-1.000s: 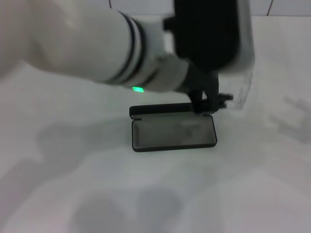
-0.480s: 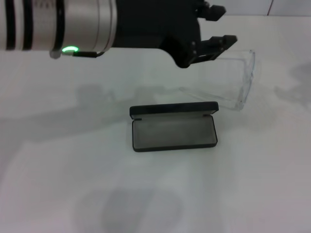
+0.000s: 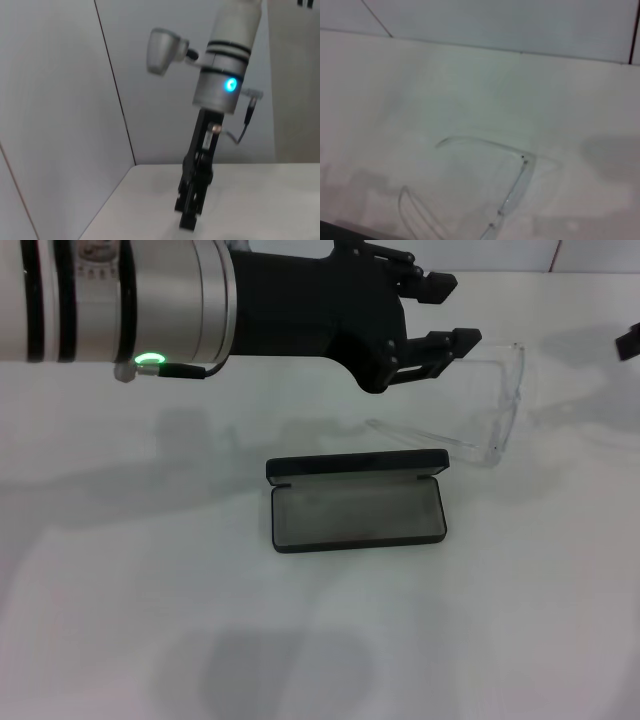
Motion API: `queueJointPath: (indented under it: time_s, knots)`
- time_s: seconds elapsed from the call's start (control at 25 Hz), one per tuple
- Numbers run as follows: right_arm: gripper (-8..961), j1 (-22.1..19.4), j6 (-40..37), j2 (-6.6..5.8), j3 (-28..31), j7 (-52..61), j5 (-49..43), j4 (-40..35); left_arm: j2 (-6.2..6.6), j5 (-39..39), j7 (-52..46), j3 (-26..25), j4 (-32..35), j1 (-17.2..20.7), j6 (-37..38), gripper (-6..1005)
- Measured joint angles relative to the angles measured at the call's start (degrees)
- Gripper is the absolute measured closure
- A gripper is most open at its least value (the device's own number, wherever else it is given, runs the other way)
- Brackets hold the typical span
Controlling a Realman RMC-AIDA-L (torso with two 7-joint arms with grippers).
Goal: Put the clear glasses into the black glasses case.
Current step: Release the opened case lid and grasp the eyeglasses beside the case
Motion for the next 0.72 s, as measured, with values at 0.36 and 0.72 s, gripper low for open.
queueJointPath:
  time_s: [0.36, 0.72]
  knots:
    - [231, 6.9, 8.4, 1.87, -3.7, 2.2, -4.3, 11.5, -0.02, -1.0, 1.2, 0.1, -3.5, -0.2, 0.0, 554]
    - [240, 11.4, 18.1, 2.02, -8.3, 2.3, -5.6, 23.7, -0.04, -4.0, 3.7, 0.0, -6.4, -1.5, 0.0, 554]
